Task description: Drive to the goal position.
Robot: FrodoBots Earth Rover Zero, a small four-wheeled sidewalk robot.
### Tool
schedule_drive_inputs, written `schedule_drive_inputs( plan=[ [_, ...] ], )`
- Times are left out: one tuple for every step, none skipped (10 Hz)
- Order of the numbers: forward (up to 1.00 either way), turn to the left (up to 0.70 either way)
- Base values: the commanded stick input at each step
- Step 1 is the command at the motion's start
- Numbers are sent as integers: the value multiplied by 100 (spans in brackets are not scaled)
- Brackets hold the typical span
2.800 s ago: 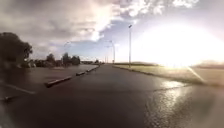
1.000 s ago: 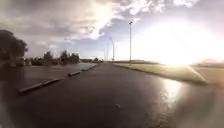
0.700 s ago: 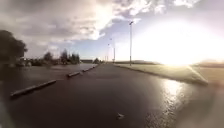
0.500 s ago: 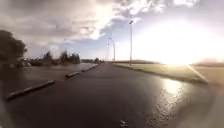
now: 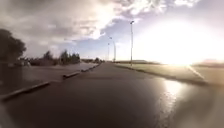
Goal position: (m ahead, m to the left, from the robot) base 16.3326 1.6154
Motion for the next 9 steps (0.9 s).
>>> schedule_drive_inputs(
  plan=[
    [70,-14],
    [70,-9],
    [70,-1],
    [70,0],
    [70,0],
    [70,0],
    [70,0],
    [70,0],
    [70,0]
  ],
)
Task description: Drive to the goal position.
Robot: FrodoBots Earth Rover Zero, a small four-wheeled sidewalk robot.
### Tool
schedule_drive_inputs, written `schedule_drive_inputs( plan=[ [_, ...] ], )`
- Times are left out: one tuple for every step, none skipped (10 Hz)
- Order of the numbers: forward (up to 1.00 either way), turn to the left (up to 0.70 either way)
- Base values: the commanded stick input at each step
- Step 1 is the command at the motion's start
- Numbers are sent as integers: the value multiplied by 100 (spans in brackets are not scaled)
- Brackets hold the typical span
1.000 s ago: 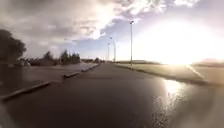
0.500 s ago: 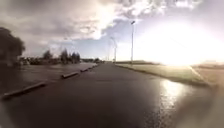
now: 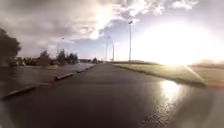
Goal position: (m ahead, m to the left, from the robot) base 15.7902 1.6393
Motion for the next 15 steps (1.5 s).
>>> schedule_drive_inputs(
  plan=[
    [70,0],
    [70,0],
    [70,0],
    [70,0],
    [70,0],
    [70,-4],
    [70,-10],
    [70,-14],
    [70,-14],
    [70,-8],
    [70,0],
    [70,0],
    [70,0],
    [70,0],
    [70,0]
  ],
)
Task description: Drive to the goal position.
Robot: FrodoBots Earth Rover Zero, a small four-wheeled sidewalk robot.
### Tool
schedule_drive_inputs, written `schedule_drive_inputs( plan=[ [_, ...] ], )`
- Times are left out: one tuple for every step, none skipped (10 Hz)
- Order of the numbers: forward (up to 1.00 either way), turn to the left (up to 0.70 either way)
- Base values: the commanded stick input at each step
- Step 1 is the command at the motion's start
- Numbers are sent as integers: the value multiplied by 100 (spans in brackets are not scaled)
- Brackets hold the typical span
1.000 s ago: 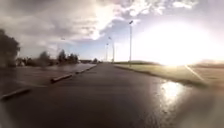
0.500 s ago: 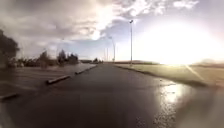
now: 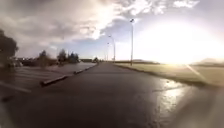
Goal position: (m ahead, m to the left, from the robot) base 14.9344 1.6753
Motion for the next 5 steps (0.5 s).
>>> schedule_drive_inputs(
  plan=[
    [70,0],
    [70,0],
    [70,0],
    [70,0],
    [70,0]
  ],
)
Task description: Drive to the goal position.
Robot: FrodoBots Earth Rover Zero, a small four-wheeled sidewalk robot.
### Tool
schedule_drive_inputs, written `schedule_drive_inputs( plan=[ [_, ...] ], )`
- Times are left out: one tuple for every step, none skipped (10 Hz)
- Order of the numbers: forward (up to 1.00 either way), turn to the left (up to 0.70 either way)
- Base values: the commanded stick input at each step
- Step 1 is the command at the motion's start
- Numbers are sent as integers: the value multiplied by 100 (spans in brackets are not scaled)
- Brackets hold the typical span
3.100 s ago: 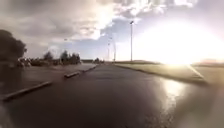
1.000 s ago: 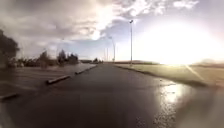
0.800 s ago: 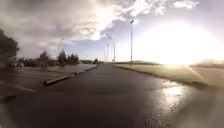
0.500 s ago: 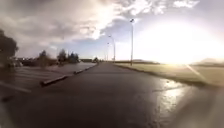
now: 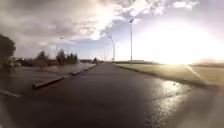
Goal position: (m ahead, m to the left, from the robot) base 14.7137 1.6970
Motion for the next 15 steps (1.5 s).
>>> schedule_drive_inputs(
  plan=[
    [70,0],
    [70,0],
    [70,0],
    [70,0],
    [70,0],
    [70,0],
    [70,0],
    [70,0],
    [70,0],
    [70,0],
    [70,0],
    [70,0],
    [70,0],
    [70,0],
    [70,0]
  ],
)
